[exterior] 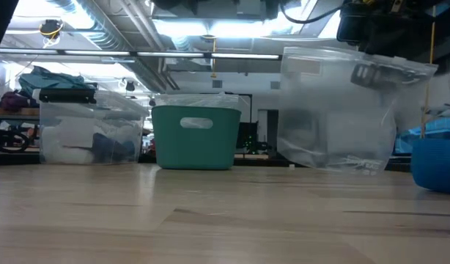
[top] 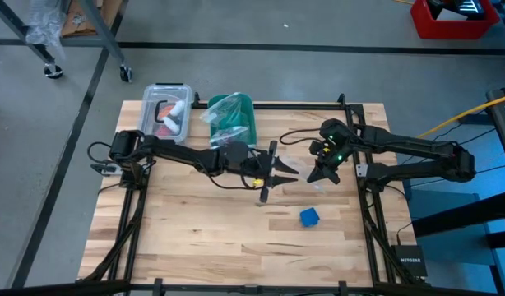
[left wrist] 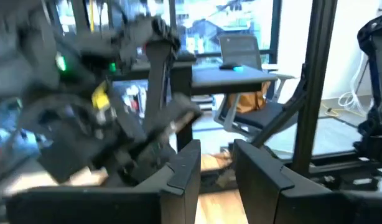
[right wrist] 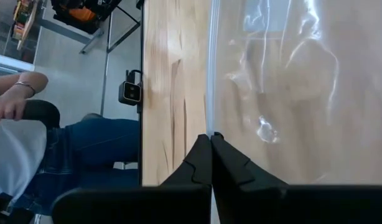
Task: Roll bandage
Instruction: Open the transparent zip bag
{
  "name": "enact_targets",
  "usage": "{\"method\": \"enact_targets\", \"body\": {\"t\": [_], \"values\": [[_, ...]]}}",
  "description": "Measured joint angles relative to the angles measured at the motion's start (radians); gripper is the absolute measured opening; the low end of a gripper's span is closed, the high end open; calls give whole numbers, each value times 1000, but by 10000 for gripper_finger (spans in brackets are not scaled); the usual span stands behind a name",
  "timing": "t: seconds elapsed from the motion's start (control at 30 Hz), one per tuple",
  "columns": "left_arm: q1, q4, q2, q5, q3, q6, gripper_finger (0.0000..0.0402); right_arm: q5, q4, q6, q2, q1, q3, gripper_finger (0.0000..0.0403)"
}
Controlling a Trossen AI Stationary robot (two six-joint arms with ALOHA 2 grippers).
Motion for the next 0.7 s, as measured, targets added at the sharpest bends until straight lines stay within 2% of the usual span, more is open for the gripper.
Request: {"method": "enact_targets", "body": {"t": [0.1, 0.2, 0.37, 0.43, 0.57, 0.7], "values": [[2, -2, 0, 0, 18, 52, 86, 0, 2, 0, 0, 0, 0, 1], [2, -21, 0, -13, 23, 41, 98, 0, 3, 0, 0, 0, 0, 1], [-8, -77, 0, -143, 25, 18, 158, 0, 5, 0, 0, 0, 0, 1], [-10, -102, 0, -156, 25, 30, 185, -1, 5, 0, 0, 0, 0, 1], [-11, -150, 0, -156, 25, 119, 218, -22, 6, 0, 1, 0, 0, 1], [-4, -218, 0, -156, 25, 228, 221, -34, 6, 0, 1, 1, 0, 1]]}}
